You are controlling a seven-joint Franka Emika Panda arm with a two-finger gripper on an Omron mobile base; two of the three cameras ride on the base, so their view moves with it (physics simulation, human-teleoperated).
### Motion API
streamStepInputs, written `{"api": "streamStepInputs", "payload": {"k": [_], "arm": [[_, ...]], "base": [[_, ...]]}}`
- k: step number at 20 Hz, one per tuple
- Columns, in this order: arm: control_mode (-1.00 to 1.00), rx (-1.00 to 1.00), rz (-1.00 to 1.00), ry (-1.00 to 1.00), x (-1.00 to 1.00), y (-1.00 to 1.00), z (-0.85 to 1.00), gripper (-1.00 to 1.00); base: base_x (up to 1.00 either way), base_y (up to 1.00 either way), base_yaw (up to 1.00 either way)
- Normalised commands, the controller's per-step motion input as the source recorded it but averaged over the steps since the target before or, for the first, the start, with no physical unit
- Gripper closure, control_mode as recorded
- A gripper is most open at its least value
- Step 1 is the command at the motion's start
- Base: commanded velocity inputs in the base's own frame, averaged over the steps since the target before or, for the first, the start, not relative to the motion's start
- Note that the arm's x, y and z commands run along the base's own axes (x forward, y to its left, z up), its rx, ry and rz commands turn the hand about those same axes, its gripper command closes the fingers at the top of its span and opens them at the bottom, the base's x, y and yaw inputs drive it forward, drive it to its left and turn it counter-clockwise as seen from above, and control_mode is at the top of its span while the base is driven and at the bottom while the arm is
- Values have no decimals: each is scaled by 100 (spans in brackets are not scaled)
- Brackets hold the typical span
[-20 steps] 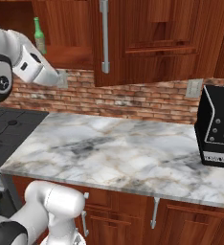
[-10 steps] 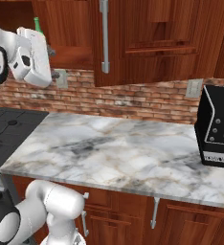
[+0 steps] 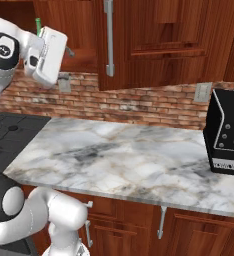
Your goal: Get the candle and the beer from the cabinet and move them to the dining counter.
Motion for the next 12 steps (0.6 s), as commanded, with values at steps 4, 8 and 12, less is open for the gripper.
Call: {"api": "streamStepInputs", "payload": {"k": [4, 8, 12], "arm": [[-100, 11, -21, -19, 49, -4, -1, -100], [-100, 15, -4, -34, 37, -4, -2, -100], [-100, 15, 0, -42, 26, -14, -16, -100]], "base": [[0, 0, 0], [0, 0, 0], [0, 0, 0]]}}
